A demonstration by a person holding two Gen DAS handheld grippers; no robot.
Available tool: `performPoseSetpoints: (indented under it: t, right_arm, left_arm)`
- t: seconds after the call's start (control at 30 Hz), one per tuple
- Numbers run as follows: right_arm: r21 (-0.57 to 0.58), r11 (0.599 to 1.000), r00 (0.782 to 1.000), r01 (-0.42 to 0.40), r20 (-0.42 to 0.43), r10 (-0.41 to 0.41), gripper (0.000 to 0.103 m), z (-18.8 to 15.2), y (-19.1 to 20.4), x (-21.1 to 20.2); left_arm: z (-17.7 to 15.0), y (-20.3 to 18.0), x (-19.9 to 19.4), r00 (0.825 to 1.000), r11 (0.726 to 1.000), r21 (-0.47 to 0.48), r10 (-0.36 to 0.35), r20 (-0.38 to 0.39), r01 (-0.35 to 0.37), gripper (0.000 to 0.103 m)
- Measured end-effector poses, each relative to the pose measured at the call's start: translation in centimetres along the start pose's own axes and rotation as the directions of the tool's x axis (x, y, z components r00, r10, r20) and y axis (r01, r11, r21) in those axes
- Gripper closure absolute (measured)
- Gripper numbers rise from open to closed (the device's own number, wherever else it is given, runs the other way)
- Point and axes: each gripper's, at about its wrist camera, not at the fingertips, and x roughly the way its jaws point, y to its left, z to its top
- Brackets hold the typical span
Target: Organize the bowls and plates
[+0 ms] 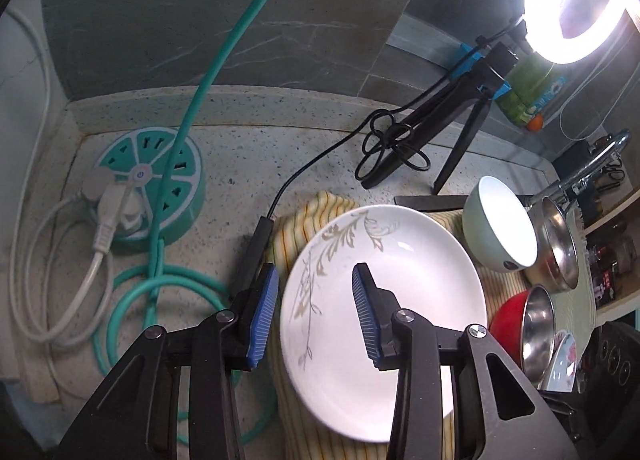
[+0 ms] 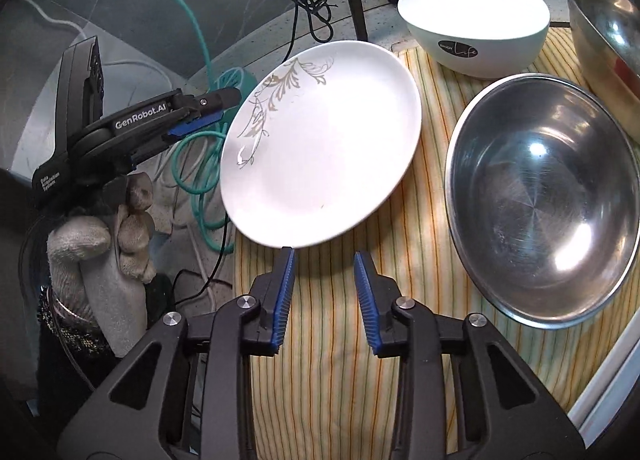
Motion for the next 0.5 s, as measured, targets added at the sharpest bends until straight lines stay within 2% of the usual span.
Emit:
performPoseSetpoints:
  t: [0.1,0.2,0.5]
  right_arm:
    - [0.017,1.000,1.000,0.017,0.008,-0.017,0.072,0.2,-0.2,0.3]
    - [0.041,0.999,1.000,0.025,0.008,-0.025,0.077,0.6,-0.7,0.7]
    - [0.073,0.997,0.999,0.031,0.014,-0.032,0.078,0.8,-0.8,1.2]
  left_arm:
    - [0.6,0.3,0.8,1.000,1.000,0.010,-0.008,-0.011,0.008,0.071]
    - [1.2,0.5,1.4,0.999,0.999,0.021,-0.025,-0.022,0.025,0.071]
    - [1.7,0.8,3.2,0.996,0.998,0.030,-0.055,-0.070,0.057,0.074]
